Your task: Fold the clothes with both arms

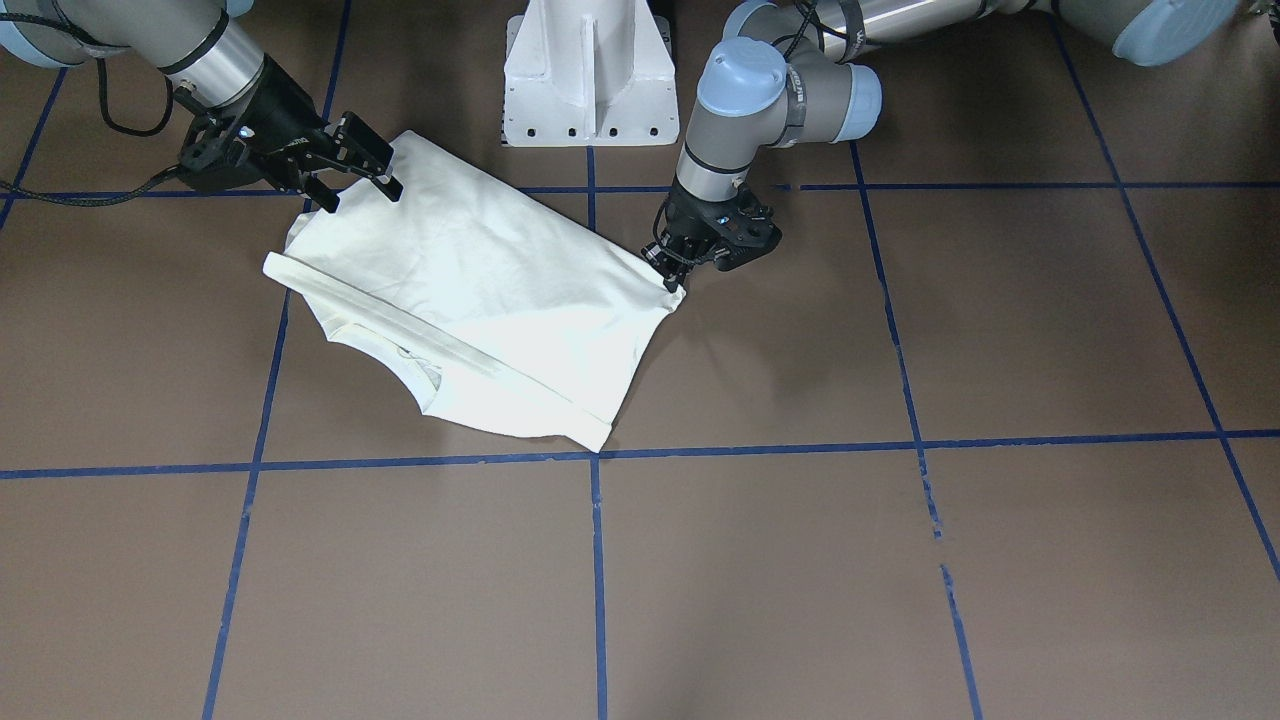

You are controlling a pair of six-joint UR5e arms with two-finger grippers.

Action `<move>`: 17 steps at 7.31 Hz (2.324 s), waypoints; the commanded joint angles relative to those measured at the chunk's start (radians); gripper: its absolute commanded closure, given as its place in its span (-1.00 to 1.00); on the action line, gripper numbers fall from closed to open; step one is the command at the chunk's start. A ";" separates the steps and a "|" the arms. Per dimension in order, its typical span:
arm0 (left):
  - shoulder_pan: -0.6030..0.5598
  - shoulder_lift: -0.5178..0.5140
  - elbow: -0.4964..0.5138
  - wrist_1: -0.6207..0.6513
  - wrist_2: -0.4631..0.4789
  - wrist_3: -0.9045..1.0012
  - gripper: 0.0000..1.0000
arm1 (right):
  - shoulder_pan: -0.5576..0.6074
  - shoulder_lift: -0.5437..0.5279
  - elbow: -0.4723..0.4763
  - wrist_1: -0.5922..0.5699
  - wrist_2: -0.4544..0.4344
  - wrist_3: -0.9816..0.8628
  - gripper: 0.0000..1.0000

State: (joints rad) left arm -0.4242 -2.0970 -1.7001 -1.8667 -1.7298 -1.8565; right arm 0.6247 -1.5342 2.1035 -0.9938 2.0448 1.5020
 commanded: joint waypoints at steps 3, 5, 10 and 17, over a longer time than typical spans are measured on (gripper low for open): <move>-0.192 -0.114 0.142 0.015 0.013 0.213 1.00 | 0.001 -0.001 0.000 0.001 0.000 -0.002 -1.00; -0.251 -0.254 0.342 -0.006 0.058 0.305 1.00 | 0.004 -0.001 -0.002 0.000 0.000 -0.005 -1.00; -0.272 -0.460 0.738 -0.307 0.096 0.349 1.00 | 0.003 0.006 -0.017 0.001 0.000 -0.003 -1.00; -0.352 -0.430 0.757 -0.325 0.092 0.442 -1.00 | -0.006 0.049 -0.065 -0.003 -0.031 -0.002 -1.00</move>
State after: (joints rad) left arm -0.7535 -2.5356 -0.9332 -2.1924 -1.6179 -1.4232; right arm 0.6223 -1.4913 2.0482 -0.9954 2.0173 1.5001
